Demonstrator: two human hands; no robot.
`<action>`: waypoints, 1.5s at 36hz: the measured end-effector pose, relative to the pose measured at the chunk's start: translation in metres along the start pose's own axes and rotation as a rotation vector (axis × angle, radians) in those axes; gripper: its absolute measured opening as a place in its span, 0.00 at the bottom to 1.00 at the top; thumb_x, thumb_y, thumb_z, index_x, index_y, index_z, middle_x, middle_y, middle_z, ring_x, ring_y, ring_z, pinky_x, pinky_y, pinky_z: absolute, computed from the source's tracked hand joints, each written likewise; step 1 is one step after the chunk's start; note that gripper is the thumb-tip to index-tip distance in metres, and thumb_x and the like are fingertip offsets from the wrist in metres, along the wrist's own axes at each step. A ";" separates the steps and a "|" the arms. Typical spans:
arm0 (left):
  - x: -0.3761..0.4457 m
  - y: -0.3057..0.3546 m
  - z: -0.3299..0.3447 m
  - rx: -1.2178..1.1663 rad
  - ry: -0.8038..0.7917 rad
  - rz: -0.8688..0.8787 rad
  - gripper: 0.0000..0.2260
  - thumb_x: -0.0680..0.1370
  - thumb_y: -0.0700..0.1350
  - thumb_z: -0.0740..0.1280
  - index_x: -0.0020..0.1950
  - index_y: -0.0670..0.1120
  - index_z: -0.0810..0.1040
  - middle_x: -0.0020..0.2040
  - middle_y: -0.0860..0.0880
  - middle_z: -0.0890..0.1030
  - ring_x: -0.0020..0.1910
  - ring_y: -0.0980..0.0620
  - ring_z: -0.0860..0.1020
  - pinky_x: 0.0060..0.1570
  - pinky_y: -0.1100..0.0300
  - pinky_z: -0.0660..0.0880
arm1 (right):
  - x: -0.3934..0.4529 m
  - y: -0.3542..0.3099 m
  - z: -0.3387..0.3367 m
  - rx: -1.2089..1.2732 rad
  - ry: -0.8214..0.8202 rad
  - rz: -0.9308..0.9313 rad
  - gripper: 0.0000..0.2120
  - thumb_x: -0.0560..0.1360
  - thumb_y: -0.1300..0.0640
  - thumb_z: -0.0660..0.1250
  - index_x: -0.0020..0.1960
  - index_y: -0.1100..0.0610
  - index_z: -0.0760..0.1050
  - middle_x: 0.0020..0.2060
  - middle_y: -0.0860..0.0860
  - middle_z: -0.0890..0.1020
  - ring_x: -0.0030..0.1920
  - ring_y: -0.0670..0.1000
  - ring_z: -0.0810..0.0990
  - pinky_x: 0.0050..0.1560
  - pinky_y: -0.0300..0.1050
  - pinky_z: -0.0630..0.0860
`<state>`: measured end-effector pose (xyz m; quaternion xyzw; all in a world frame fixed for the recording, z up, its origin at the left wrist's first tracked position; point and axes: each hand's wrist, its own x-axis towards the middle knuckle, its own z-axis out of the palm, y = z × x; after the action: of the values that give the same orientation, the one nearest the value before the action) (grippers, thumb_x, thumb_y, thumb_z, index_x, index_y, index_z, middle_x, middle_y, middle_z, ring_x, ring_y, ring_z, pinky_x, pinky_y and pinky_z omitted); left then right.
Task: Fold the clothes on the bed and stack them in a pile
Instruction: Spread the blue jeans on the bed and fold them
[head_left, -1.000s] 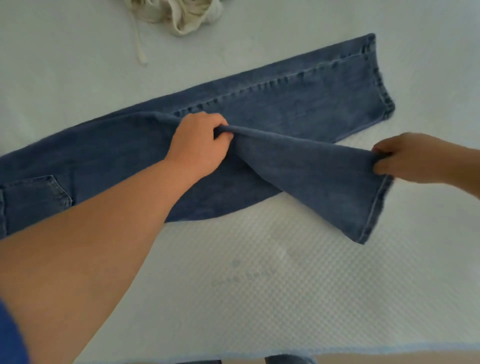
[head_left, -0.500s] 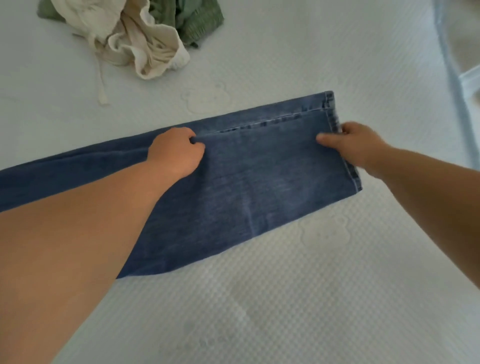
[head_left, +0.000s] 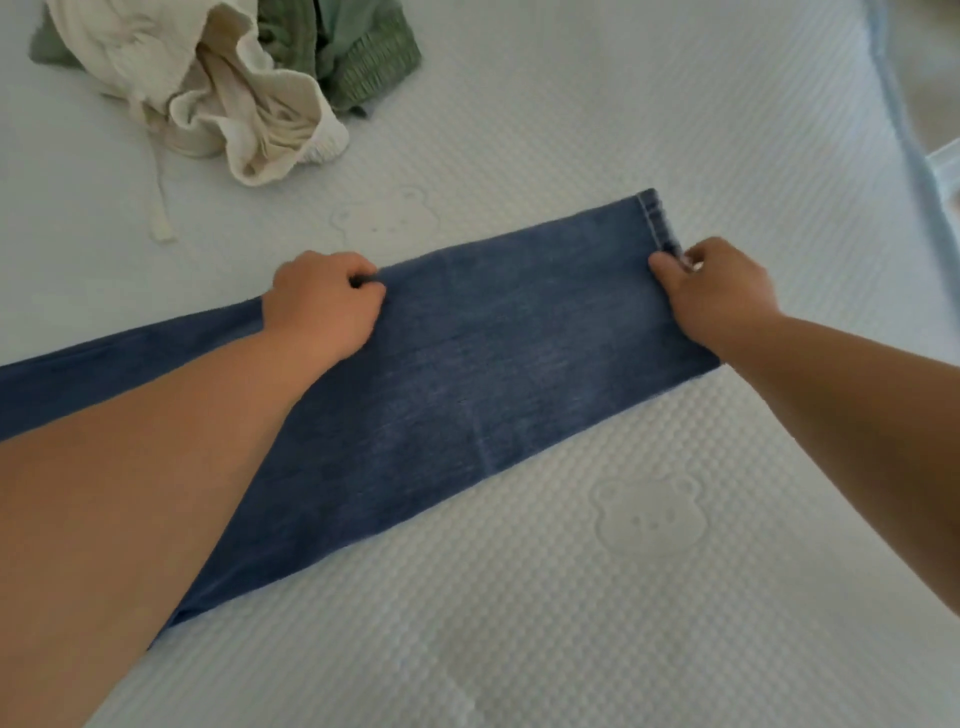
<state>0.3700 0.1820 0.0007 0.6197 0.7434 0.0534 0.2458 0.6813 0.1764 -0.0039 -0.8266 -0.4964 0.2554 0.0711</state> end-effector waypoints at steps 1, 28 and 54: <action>0.003 0.000 0.007 0.081 -0.054 0.003 0.12 0.77 0.50 0.62 0.59 0.51 0.78 0.59 0.44 0.76 0.58 0.43 0.72 0.56 0.49 0.71 | 0.001 0.004 0.005 -0.020 -0.021 0.031 0.23 0.76 0.39 0.59 0.62 0.55 0.69 0.53 0.55 0.76 0.45 0.53 0.69 0.45 0.46 0.66; -0.036 0.061 -0.013 -0.040 -0.424 0.143 0.07 0.71 0.47 0.72 0.46 0.49 0.78 0.44 0.50 0.77 0.45 0.50 0.75 0.41 0.59 0.68 | -0.126 0.070 -0.058 0.708 -0.277 0.073 0.07 0.71 0.61 0.71 0.45 0.54 0.75 0.40 0.51 0.83 0.41 0.51 0.82 0.36 0.46 0.78; -0.133 0.225 0.137 0.064 -0.765 0.524 0.13 0.72 0.54 0.69 0.50 0.49 0.74 0.48 0.52 0.74 0.46 0.53 0.72 0.41 0.61 0.66 | -0.206 0.215 -0.031 1.057 -0.274 0.469 0.07 0.73 0.61 0.67 0.40 0.51 0.75 0.31 0.46 0.77 0.31 0.45 0.73 0.29 0.38 0.68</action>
<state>0.6454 0.0762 0.0075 0.7690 0.4193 -0.1415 0.4613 0.7877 -0.1026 0.0149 -0.7264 -0.1106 0.5812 0.3498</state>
